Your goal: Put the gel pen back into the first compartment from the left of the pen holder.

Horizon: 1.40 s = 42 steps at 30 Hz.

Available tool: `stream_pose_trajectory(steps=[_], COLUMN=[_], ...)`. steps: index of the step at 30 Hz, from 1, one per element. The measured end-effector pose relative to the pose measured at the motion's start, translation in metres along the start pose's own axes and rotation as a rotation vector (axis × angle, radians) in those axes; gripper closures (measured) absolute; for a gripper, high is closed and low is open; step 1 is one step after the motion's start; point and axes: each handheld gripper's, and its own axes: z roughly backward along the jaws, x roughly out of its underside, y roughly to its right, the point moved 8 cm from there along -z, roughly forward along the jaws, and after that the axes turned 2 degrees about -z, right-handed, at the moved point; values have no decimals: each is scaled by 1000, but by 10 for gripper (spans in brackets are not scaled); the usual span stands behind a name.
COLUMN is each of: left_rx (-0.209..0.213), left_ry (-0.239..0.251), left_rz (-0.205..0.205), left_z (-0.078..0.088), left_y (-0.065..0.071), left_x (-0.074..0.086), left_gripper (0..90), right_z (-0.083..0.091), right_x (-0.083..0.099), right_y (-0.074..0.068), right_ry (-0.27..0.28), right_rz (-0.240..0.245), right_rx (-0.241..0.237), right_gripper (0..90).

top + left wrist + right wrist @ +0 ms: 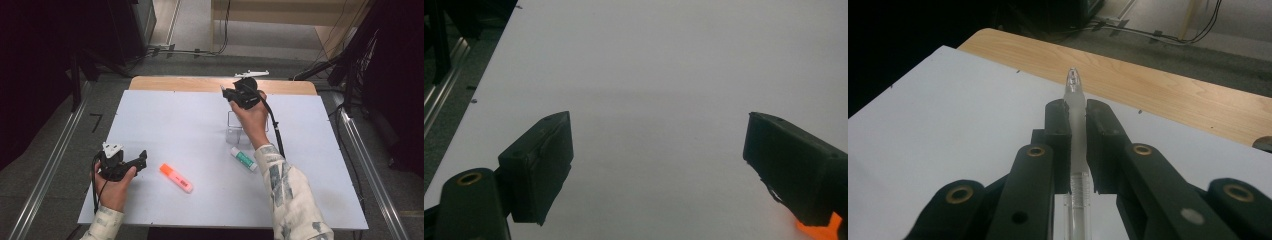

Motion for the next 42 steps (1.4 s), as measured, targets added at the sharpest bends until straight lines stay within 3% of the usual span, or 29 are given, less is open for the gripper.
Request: stream_pose_trajectory(steps=[15,33,42], left_rx=[1,-1,0], left_ry=[-2,-3,-4], left_rz=[1,-1,-6], left_z=[0,0,-1], left_y=[-1,0,1], left_x=[0,0,0], left_gripper=[127,128,127], right_z=[-5,25,36], right_x=[4,21,46], right_y=[-4,-3,-3], right_ry=[-3,33,1], right_rz=[8,33,40], right_rx=[-19,-28,-24], right_gripper=[785,782,782])
